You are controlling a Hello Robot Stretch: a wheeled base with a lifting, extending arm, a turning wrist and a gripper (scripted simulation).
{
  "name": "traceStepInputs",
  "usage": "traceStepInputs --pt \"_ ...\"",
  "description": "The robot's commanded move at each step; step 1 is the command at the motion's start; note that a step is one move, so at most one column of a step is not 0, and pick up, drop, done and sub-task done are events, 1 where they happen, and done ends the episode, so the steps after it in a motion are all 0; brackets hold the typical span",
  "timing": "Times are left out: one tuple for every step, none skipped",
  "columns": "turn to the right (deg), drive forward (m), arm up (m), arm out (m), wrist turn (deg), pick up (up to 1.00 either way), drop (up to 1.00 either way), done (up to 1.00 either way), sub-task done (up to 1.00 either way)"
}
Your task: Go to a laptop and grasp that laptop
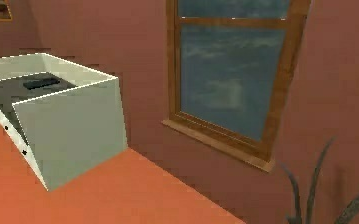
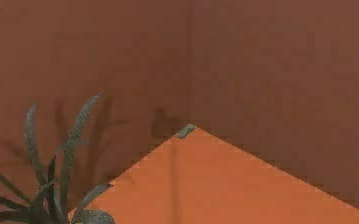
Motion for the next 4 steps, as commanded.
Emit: traceStepInputs --pt "-39.0 0.00 0.00 0.00 0.0 0.00 0.00 0.00 0.00" --pt "0.0 0.05 0.00 0.00 0.0 0.00 0.00 0.00 0.00" --pt "-12.0 0.00 0.00 0.00 0.0 0.00 0.00 0.00 0.00" --pt "0.0 1.00 0.00 0.00 0.0 0.00 0.00 0.00 0.00"
